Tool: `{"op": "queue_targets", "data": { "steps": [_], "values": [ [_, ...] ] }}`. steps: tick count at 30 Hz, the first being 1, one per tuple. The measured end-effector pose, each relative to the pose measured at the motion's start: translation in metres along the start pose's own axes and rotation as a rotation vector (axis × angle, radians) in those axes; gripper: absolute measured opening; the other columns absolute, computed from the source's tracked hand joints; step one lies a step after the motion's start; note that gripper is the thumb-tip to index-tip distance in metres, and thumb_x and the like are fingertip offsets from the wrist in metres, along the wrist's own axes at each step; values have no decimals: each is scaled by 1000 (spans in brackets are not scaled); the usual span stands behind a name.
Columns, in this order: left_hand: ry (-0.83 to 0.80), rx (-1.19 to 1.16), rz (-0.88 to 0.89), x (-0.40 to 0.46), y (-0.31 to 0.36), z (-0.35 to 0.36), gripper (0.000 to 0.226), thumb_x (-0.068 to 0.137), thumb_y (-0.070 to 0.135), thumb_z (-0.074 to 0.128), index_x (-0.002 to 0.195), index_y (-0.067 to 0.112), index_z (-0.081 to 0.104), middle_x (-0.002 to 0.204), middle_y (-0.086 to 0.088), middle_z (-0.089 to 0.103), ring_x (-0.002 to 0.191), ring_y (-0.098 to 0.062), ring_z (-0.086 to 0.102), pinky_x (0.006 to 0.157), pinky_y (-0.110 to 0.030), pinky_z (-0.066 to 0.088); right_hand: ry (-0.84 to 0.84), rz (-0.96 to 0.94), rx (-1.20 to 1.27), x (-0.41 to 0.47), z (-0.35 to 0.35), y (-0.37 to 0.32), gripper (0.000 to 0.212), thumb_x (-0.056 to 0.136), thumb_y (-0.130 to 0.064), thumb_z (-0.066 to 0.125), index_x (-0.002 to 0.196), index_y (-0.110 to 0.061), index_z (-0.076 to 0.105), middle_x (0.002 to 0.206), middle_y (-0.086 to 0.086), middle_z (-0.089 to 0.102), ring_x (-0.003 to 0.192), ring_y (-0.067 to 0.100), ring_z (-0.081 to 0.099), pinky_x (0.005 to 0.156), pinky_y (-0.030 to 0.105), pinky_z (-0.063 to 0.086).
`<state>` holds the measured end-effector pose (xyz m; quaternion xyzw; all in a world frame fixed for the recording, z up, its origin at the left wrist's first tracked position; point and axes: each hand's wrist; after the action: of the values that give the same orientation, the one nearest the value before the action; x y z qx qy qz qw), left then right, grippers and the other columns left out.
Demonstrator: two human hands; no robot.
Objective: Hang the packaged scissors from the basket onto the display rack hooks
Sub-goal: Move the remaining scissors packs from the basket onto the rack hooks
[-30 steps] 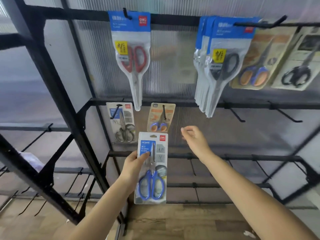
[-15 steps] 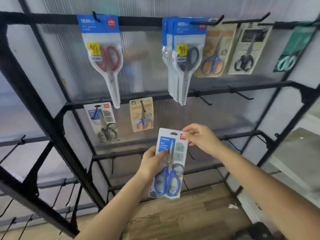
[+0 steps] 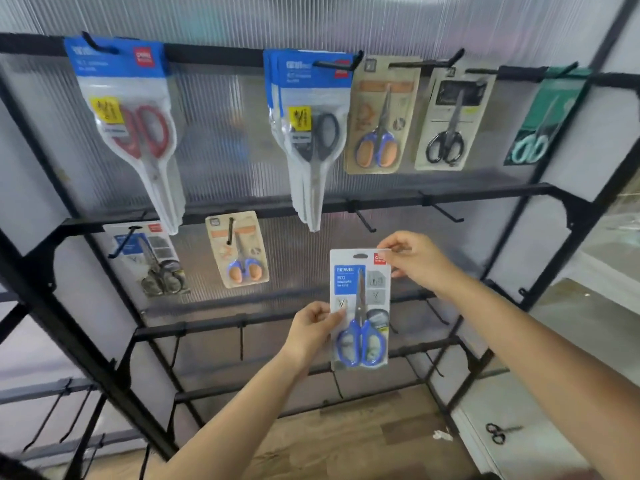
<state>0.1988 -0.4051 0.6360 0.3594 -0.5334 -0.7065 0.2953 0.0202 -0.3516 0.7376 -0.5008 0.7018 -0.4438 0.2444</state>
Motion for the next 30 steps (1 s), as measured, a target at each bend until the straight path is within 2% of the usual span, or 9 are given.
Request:
{"op": "queue_targets", "data": {
  "steps": [3,7,12,19,21,24,26,28,30],
  "values": [
    [48,15,12,13,-2,12,12,89,13,63,87,4,56,81,-5,70,68,-10,68,59,-24,54,6,-35,-11,14,-10,8,9,91,-9,58,87,-17,61,86,-4,64,81,8,61,64,23,53],
    [97,53,43,27,-2,21,10,88,14,63,88,5,59,92,-9,71,81,-16,69,73,-30,55,10,-61,3,33,-20,18,7,90,-9,59,87,-15,62,84,-4,64,79,9,60,59,21,52],
    [145,35,53,37,2,34,7,89,12,61,86,7,57,87,-4,70,75,-11,68,63,-22,54,3,-78,13,52,-27,26,5,91,-10,58,92,-11,62,88,-2,65,81,9,60,59,19,50],
    [203,73,56,55,9,46,7,91,11,59,85,10,59,85,1,68,76,-11,66,62,-20,54,8,-91,49,73,-35,40,6,91,-9,58,90,-13,62,88,-2,65,80,8,61,56,16,49],
    [208,78,52,59,7,47,6,92,12,58,86,11,60,87,1,69,78,-10,67,68,-24,56,10,-96,38,77,-36,44,6,91,-10,58,91,-14,62,88,-3,64,81,8,61,56,15,49],
    [233,96,40,68,2,49,6,92,14,57,88,12,61,94,-4,69,87,-18,67,83,-35,55,13,-120,-5,86,-34,49,7,90,-11,57,93,-13,63,91,-3,64,89,13,62,70,28,56],
    [261,94,34,76,2,49,8,93,16,56,91,11,61,98,-7,69,90,-19,66,82,-33,55,12,-157,-45,94,-30,50,6,90,-12,58,92,-14,64,93,-5,64,93,14,61,80,36,55],
    [303,126,22,86,4,47,12,94,20,55,99,10,60,103,-8,68,91,-20,65,78,-31,55,28,-200,-72,103,-26,50,6,90,-13,58,91,-15,63,89,-8,62,91,13,60,82,37,53],
    [361,195,-1,100,8,43,14,93,23,56,101,13,60,103,-5,66,95,-22,64,85,-38,55,60,-243,-86,111,-22,50,5,90,-12,58,92,-14,61,86,-11,58,86,11,57,79,30,52]
  ]
}}
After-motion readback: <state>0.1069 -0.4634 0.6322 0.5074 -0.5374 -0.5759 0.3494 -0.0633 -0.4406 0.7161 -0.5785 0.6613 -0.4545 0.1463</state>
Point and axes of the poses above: each hand's wrist, its own x-axis towards the middle knuckle, its own z-axis out of the palm, y = z × x
